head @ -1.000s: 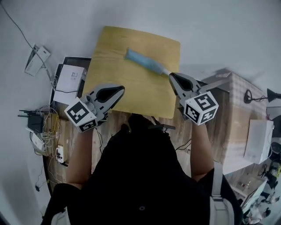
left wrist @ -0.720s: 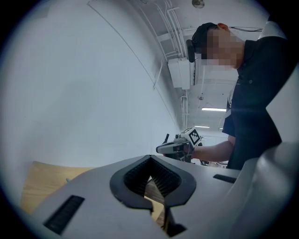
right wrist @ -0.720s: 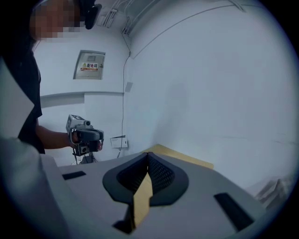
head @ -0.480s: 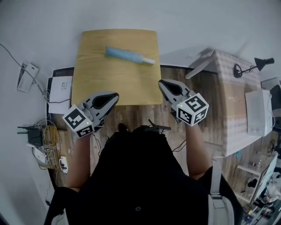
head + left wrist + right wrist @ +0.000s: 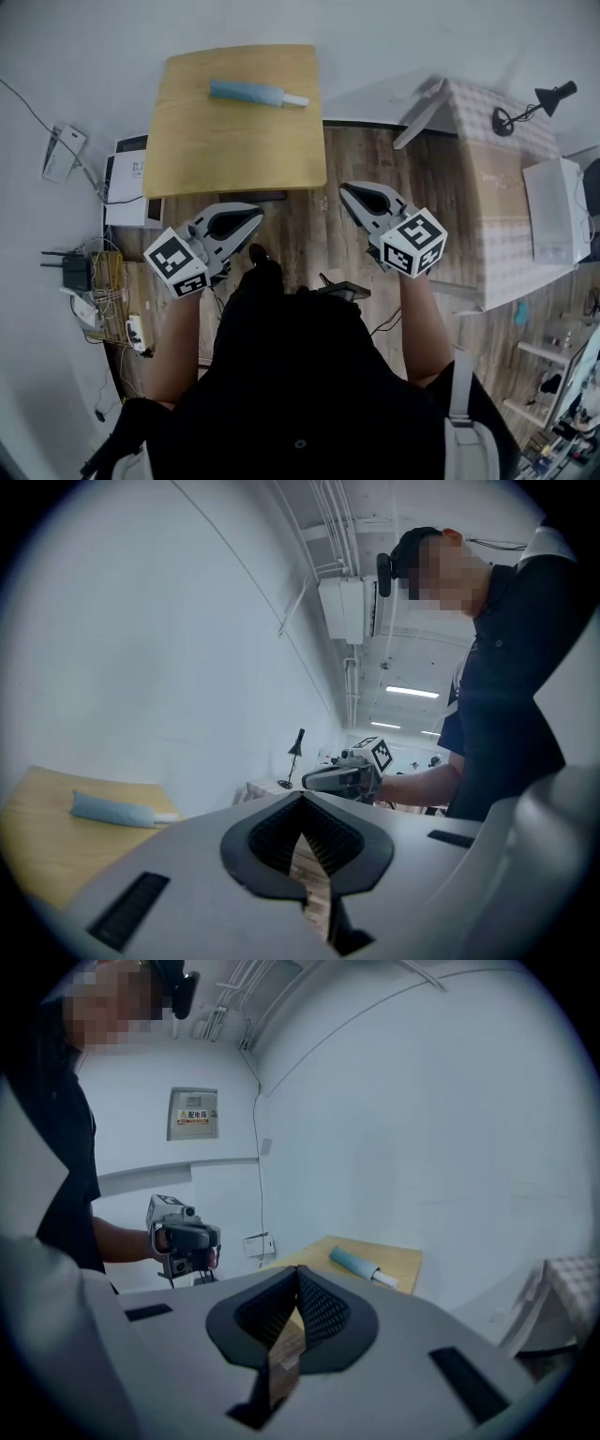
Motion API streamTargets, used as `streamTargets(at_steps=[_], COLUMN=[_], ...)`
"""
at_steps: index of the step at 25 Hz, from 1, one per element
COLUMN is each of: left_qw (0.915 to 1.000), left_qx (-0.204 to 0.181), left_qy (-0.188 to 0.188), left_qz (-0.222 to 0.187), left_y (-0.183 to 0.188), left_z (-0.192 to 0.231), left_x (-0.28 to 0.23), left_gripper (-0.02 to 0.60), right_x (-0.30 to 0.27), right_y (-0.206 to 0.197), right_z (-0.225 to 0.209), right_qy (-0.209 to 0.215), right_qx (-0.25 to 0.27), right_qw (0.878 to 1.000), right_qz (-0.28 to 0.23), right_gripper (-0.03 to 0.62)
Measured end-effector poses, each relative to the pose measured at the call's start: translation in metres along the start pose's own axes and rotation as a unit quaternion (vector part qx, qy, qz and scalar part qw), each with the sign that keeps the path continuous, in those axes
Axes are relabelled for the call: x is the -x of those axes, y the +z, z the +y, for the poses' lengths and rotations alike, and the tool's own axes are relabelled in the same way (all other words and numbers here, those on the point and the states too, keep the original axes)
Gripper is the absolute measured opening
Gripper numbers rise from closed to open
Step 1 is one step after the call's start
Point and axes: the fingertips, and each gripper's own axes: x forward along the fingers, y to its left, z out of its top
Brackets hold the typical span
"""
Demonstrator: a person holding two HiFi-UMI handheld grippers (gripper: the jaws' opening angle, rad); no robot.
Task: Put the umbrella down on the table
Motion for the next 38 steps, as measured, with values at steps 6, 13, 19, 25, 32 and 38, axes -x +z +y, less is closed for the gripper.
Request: streamTargets(at_steps=[6,13,19,25,32,38], left_qw=[0.9994,0.9985,0.9965,0.9949,0.9969,0.9963], left_qx=[0.012,0.002,-0.024,-0.040,-0.008,-0.003], left_qy=[-0.019,-0.039,-0.074,-0.090,-0.076,-0.084], left_qz=[0.028,0.040,0.032,0.025,0.019,0.021], left_y=[-0.042,-0.052,-0.041,-0.030,-0.054,-0.066], left_z=[-0.096,-0.155,-0.181,-0.203,-0.206,-0.209], left_x=[-0.010,-0.002,0.009,0.063,0.156,0.194], left_gripper=[0.005,0.005,0.005,0.005,0.005,0.005], right_x=[0.080,0.125,0.147,0.139,0.101,0.087], right_y=[-0.033,-0.058,-0.067,-0.059,-0.061,-0.069], right_z=[0.041,0.086,0.119,0.171,0.250,0.283], right_qy=[0.014,0.011,-0.012,-0.022,-0.010,-0.016], right_qx=[-0.051,-0.075,-0.075,-0.080,-0.088,-0.091], right_qw=[0.998,0.995,0.995,0.994,0.993,0.993], right_qz=[-0.045,-0.065,-0.069,-0.074,-0.075,-0.070], right_gripper=[0.019,0.018,0.018,0.018,0.018,0.018])
